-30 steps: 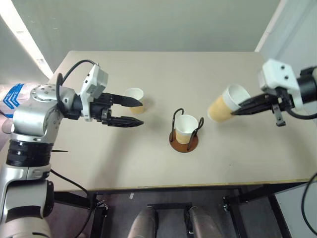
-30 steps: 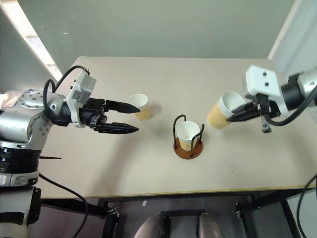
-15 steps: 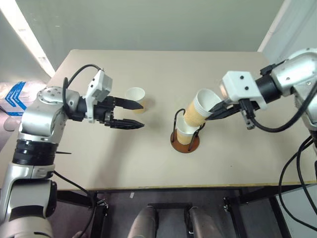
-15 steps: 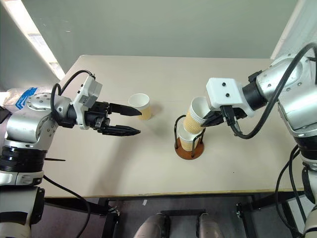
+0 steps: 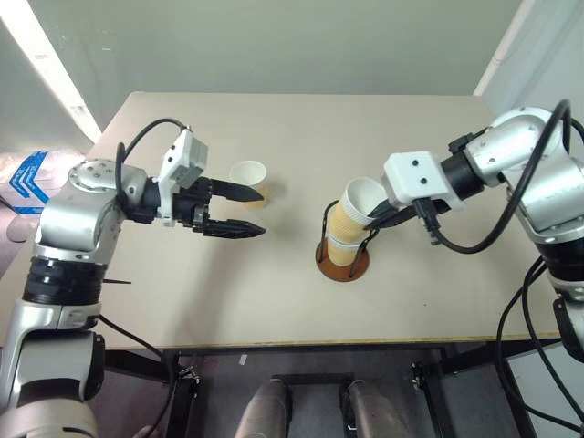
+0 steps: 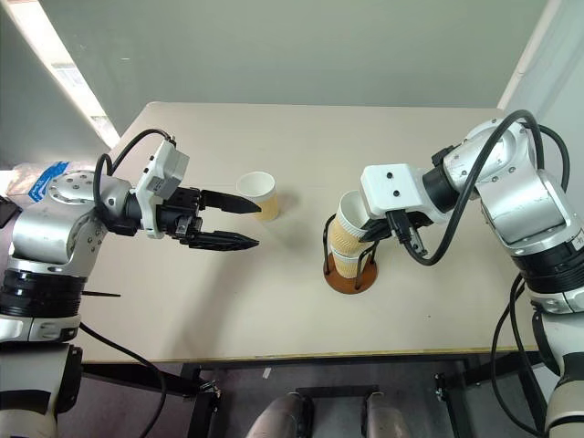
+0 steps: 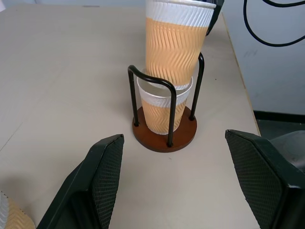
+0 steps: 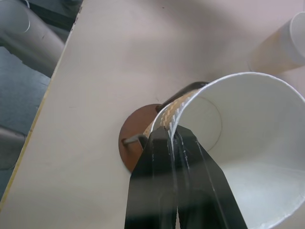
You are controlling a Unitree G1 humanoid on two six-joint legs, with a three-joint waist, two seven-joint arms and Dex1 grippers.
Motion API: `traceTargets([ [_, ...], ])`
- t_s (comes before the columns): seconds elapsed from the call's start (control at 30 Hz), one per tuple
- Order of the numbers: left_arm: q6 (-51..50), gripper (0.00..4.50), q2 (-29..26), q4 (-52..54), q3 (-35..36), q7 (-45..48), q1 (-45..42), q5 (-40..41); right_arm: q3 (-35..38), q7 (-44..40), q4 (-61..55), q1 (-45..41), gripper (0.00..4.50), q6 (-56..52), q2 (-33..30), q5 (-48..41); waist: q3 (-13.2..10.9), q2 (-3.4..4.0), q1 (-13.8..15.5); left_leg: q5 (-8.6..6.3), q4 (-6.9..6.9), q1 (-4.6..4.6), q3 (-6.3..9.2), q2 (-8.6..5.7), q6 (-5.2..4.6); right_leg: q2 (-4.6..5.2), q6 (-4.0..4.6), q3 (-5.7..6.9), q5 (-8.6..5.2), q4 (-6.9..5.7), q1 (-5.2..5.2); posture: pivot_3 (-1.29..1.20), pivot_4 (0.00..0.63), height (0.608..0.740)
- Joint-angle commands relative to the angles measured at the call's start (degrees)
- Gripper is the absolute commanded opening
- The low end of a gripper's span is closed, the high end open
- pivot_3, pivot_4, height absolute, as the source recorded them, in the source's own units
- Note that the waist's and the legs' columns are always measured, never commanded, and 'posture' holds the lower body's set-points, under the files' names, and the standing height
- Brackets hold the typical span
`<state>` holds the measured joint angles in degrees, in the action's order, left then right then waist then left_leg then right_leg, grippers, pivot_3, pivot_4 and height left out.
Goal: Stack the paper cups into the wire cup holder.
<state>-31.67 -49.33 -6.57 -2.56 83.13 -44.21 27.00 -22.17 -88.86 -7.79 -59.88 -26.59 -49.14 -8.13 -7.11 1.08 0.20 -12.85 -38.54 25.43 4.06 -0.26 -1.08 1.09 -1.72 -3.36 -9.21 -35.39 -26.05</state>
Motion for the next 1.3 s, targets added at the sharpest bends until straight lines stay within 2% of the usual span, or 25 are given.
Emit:
traceTargets([
  [0.03,0.8,3.73,-0.4,1.9,0.8,-0.5,-0.1,-0.2,0.6,0.2,-1.9,-1.1,0.43,-0.1,0.2,0.3,0.0,0.0,0.0,0.0,0.0,0.0,0.0,0.0,0.0,0.0,0.0,0.0,0.0,0.0,0.0,0.0,0.15,0.74],
  [0.1,1.4,3.73,-0.2,1.8,0.7,-0.8,-0.1,-0.5,1.0,0.4,-2.0,-1.3,0.88,-0.5,0.5,0.3,0.0,0.0,0.0,0.0,0.0,0.0,0.0,0.0,0.0,0.0,0.01,0.0,0.0,-0.01,-0.01,0.0,0.15,0.74],
  [0.33,3.9,3.73,1.0,0.3,0.0,-2.8,-1.7,-2.9,4.1,3.7,-0.8,-2.9,3.2,-2.1,1.0,0.1,0.0,0.0,0.0,0.01,0.0,0.0,0.0,0.0,0.01,0.0,0.03,0.0,0.01,-0.01,0.0,0.0,0.15,0.74],
  [0.5,7.2,3.73,2.2,-2.7,-0.1,-7.9,-5.0,-7.1,8.9,7.9,-1.8,-3.0,3.2,-10.1,1.5,-3.8,0.0,0.0,0.1,0.02,0.0,0.0,0.0,0.0,0.02,0.0,0.03,0.01,0.01,0.0,0.01,0.0,0.15,0.74],
  [0.63,15.8,3.73,1.1,-9.9,-6.2,-13.4,-11.5,-20.3,19.4,13.7,-4.5,-2.5,3.2,-26.9,3.4,-14.8,0.0,-0.02,0.1,0.03,0.0,0.01,0.0,0.0,0.04,0.0,0.03,0.0,0.01,0.02,0.01,0.0,0.15,0.74],
  [0.77,26.9,3.73,0.0,-16.8,-12.5,-15.5,-15.1,-31.5,26.1,20.7,-7.7,-0.1,3.2,-34.8,5.8,-20.7,0.0,-0.02,0.1,0.03,0.05,0.0,-0.01,-0.02,0.04,-0.01,0.03,-0.03,0.01,0.11,0.01,0.0,0.15,0.74],
  [1.03,40.3,3.73,4.4,-32.9,-20.2,-21.3,-23.6,-45.1,34.9,29.8,-14.0,10.1,3.2,-38.0,8.3,-29.8,0.0,-0.05,0.5,0.03,0.14,0.2,0.07,-0.07,0.04,0.01,-0.04,0.02,0.05,0.13,-0.2,0.0,0.15,0.74],
  [1.3,46.5,3.73,11.0,-46.0,-22.8,-24.3,-28.8,-50.1,36.2,33.9,-15.8,13.6,3.2,-38.7,6.2,-35.7,0.0,-0.05,0.5,0.0,0.08,0.43,0.09,-0.11,0.0,0.06,-0.7,0.03,0.44,0.28,-0.28,0.0,0.15,0.74],
])
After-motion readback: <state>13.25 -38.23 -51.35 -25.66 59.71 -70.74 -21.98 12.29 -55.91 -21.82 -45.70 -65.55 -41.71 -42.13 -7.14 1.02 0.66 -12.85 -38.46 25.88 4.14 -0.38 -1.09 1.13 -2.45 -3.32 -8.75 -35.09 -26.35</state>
